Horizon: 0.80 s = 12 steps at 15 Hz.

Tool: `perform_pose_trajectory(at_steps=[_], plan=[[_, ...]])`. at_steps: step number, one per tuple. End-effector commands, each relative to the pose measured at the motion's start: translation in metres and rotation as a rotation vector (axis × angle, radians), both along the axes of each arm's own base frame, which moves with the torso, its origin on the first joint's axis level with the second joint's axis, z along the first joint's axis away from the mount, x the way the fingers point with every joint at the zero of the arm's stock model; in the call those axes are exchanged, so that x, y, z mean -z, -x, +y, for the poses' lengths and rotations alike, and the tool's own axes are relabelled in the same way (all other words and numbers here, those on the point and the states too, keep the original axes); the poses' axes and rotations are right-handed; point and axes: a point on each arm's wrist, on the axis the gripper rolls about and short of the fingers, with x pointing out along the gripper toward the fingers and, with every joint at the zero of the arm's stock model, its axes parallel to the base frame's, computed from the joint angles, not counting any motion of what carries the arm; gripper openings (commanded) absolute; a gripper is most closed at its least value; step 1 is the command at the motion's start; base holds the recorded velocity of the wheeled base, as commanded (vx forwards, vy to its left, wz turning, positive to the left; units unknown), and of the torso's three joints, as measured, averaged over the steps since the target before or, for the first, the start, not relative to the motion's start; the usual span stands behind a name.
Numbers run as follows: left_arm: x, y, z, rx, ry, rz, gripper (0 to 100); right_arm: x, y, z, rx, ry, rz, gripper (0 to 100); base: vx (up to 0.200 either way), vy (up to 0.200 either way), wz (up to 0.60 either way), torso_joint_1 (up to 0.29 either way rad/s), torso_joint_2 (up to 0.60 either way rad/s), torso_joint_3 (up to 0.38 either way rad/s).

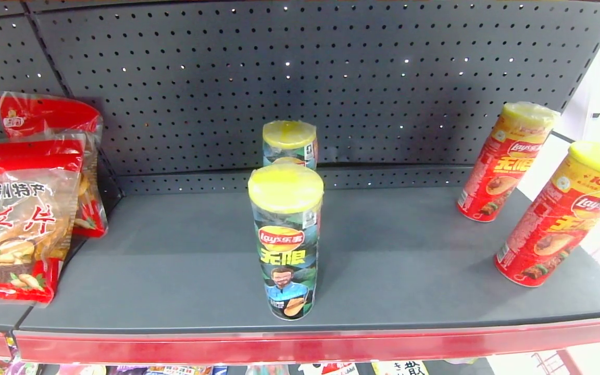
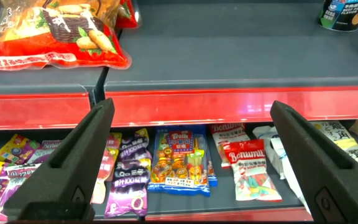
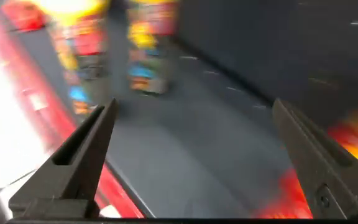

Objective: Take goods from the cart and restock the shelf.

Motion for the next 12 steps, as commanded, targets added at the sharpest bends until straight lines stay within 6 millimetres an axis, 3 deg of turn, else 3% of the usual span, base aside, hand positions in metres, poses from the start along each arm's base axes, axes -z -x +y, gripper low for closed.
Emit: perform_pose_trajectory(at_steps=[1, 3, 6, 8, 12], plan=[[0.0, 0.0, 0.0, 0.0, 0.001, 0.002, 100, -0.024, 0.079, -0.014, 0.243, -0.113, -0.188, 100, 0.0, 0.0, 0.0, 0.0, 0.0, 0.0], [0.0, 0.0, 0.0, 0.0, 0.001, 0.002, 100, -0.016, 0.097, -0.015, 0.346, -0.17, -0.21, 100, 0.0, 0.0, 0.0, 0.0, 0.0, 0.0], [0.0, 0.0, 0.0, 0.0, 0.001, 0.002, 100, 0.047, 0.113, -0.019, 0.558, -0.214, -0.163, 100, 0.0, 0.0, 0.0, 0.0, 0.0, 0.0], [0.0, 0.0, 0.0, 0.0, 0.001, 0.002, 100, 0.093, 0.115, -0.021, 0.611, -0.237, -0.095, 100, 0.0, 0.0, 0.0, 0.0, 0.0, 0.0], [0.0, 0.0, 0.0, 0.0, 0.001, 0.002, 100, 0.181, 0.103, -0.022, 0.626, -0.25, -0.038, 100, 0.0, 0.0, 0.0, 0.0, 0.0, 0.0]])
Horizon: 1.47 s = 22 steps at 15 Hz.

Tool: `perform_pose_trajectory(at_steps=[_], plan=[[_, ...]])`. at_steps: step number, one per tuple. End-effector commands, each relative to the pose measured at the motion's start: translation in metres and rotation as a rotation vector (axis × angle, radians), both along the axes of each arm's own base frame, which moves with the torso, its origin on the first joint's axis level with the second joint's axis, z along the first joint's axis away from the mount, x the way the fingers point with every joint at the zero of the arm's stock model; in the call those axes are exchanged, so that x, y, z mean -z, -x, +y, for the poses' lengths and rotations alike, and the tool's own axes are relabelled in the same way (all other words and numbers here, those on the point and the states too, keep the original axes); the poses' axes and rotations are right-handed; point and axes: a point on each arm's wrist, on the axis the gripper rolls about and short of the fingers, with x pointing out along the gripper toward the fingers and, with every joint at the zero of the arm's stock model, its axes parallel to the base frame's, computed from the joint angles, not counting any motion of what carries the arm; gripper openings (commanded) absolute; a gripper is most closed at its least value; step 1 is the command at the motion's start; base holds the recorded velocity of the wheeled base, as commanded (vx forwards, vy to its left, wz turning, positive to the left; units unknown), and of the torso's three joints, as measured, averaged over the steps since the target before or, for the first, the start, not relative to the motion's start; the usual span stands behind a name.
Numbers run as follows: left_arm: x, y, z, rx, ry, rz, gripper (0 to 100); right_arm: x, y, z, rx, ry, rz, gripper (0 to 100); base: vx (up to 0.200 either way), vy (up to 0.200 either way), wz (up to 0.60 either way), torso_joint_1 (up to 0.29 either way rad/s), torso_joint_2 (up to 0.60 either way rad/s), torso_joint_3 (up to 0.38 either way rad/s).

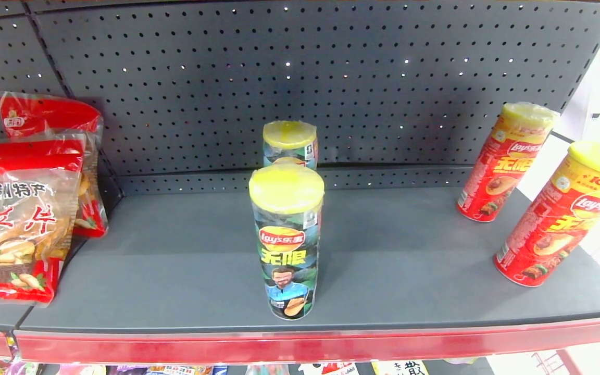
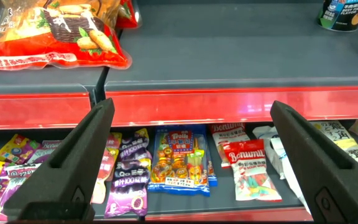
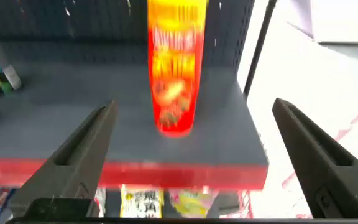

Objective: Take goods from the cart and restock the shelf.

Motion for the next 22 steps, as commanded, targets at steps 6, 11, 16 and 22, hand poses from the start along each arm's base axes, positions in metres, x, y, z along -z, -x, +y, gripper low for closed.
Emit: perform_pose_trajectory(at_steps=[6, 11, 16, 22], plan=[[0.0, 0.0, 0.0, 0.0, 0.0, 0.001, 100, 0.087, 0.012, 0.0, -0.02, -0.024, 0.116, 100, 0.0, 0.0, 0.0, 0.0, 0.0, 0.0], [0.0, 0.0, 0.0, 0.0, 0.0, 0.001, 100, 0.086, 0.013, -0.001, -0.007, -0.07, 0.101, 100, 0.0, 0.0, 0.0, 0.0, 0.0, 0.0], [0.0, 0.0, 0.0, 0.0, 0.0, 0.001, 100, 0.086, 0.013, -0.001, 0.006, -0.088, 0.101, 100, 0.0, 0.0, 0.0, 0.0, 0.0, 0.0], [0.0, 0.0, 0.0, 0.0, 0.0, 0.001, 100, 0.086, 0.013, -0.001, 0.008, -0.074, 0.101, 100, 0.0, 0.0, 0.0, 0.0, 0.0, 0.0]])
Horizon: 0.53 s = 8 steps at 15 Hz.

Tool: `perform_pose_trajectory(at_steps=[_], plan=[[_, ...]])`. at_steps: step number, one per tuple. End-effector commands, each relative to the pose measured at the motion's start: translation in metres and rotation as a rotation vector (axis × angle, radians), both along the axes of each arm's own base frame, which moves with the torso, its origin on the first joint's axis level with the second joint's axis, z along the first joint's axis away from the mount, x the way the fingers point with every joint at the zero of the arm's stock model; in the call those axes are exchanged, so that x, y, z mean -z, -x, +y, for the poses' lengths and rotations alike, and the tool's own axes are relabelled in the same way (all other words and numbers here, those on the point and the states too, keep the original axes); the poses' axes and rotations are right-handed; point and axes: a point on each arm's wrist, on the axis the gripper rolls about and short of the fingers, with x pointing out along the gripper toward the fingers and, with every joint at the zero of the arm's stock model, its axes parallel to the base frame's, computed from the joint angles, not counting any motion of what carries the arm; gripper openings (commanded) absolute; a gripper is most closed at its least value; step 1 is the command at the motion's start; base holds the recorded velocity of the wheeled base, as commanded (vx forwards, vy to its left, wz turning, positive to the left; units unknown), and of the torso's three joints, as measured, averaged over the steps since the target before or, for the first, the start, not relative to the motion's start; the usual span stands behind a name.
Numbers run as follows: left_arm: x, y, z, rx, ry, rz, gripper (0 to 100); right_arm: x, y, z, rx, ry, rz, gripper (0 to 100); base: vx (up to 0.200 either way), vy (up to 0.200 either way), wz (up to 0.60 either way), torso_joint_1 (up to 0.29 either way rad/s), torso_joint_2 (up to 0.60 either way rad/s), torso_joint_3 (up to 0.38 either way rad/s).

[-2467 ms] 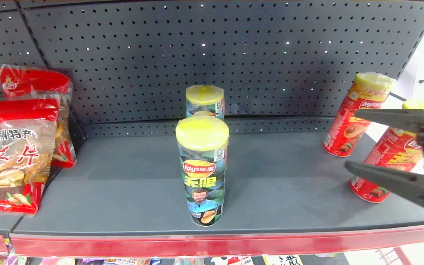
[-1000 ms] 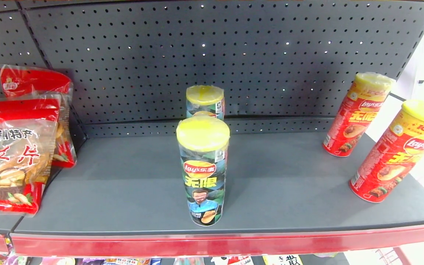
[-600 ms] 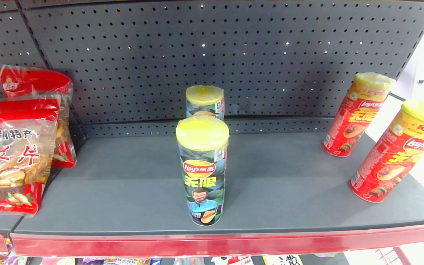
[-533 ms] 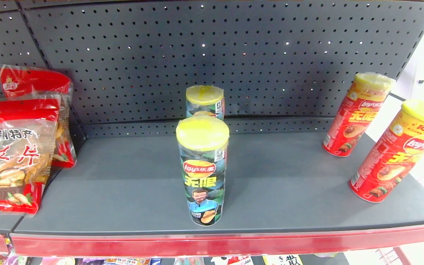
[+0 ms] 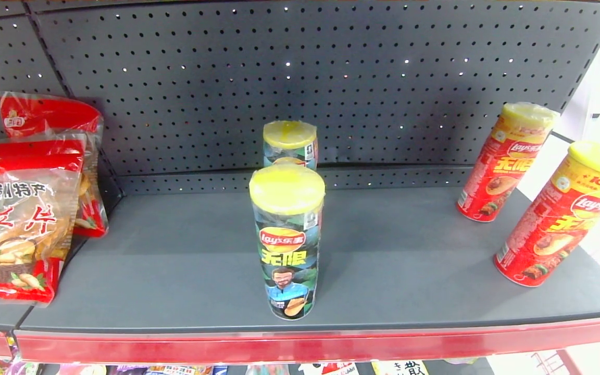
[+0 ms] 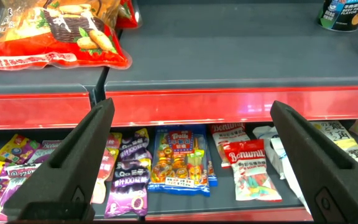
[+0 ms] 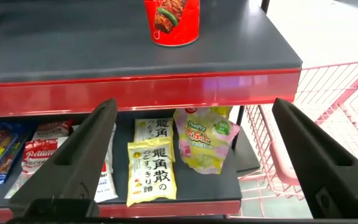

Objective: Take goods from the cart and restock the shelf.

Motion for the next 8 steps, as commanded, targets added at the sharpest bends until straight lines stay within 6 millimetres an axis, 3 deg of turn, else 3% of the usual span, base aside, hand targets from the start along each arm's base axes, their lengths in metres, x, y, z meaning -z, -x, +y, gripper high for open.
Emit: perform_pose_trajectory(at_steps=[1, 8], plan=[[0.0, -0.0001, 0.0, 0.0, 0.0, 0.001, 100, 0.0, -0.0002, 0.0, -0.001, 0.002, 0.003, 100, 0.0, 0.0, 0.0, 0.0, 0.0, 0.0], [0.0, -0.0001, 0.0, 0.0, 0.0, 0.001, 100, 0.0, -0.0002, 0.0, -0.003, 0.001, 0.003, 100, 0.0, 0.0, 0.0, 0.0, 0.0, 0.0]])
